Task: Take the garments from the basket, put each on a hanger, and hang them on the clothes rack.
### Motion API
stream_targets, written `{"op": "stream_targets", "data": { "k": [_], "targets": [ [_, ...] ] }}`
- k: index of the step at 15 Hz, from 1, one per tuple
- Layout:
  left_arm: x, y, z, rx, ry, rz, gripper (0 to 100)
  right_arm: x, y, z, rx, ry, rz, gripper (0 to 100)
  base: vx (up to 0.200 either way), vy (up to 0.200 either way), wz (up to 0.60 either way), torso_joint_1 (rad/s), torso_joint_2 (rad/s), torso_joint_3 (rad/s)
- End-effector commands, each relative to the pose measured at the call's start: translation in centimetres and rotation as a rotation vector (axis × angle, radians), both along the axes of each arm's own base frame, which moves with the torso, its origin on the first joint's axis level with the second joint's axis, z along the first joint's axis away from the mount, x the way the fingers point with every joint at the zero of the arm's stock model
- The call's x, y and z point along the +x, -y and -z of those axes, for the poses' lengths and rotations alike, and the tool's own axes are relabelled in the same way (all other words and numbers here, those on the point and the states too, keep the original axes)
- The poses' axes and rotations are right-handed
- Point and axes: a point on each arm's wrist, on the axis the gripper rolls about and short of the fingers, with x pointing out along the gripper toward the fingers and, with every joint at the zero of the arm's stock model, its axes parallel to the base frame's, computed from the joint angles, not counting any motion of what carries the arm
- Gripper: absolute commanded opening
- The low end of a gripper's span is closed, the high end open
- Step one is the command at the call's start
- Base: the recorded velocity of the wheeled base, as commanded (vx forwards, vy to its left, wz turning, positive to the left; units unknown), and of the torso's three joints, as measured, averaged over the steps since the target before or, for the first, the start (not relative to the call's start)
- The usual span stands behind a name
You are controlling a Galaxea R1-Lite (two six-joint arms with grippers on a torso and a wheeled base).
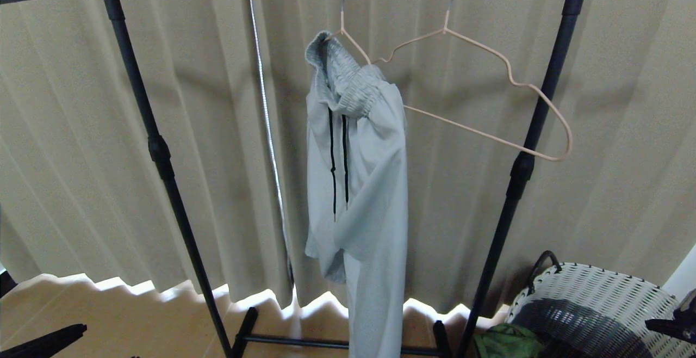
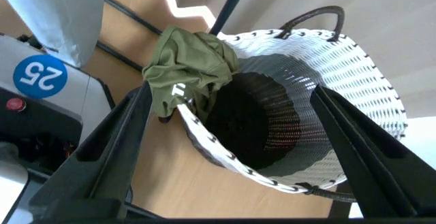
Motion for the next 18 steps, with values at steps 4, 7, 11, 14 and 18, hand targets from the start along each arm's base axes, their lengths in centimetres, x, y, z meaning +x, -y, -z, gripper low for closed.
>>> {"op": "stream_targets", "data": {
  "k": [4,7,11,14,18],
  "targets": [
    [3.1,0.8,-0.3,0.071,-0.028,0.096,100,4.0,-1.1,2.0,-0.017,-0.159,-0.042,100,0.0,0.0,0.0,0.0,0.0,0.0],
    [3.7,0.9,-0.3,0.067,0.012,0.094,100,6.5,-1.7,4.0,-0.036,-0.254,-0.04,100,0.0,0.0,0.0,0.0,0.0,0.0],
    [2.8,0.7,-0.7,0.06,0.069,0.083,100,9.8,-2.7,6.7,-0.07,-0.305,-0.045,100,0.0,0.0,0.0,0.0,0.0,0.0],
    [2.8,0.7,-0.6,0.064,0.069,0.083,100,12.0,-3.3,9.5,-0.139,-0.334,-0.011,100,0.0,0.0,0.0,0.0,0.0,0.0],
    [2.6,0.7,-0.7,0.063,0.082,0.082,100,13.4,-4.7,11.5,-0.175,-0.369,-0.05,100,0.0,0.0,0.0,0.0,0.0,0.0]
  ]
}}
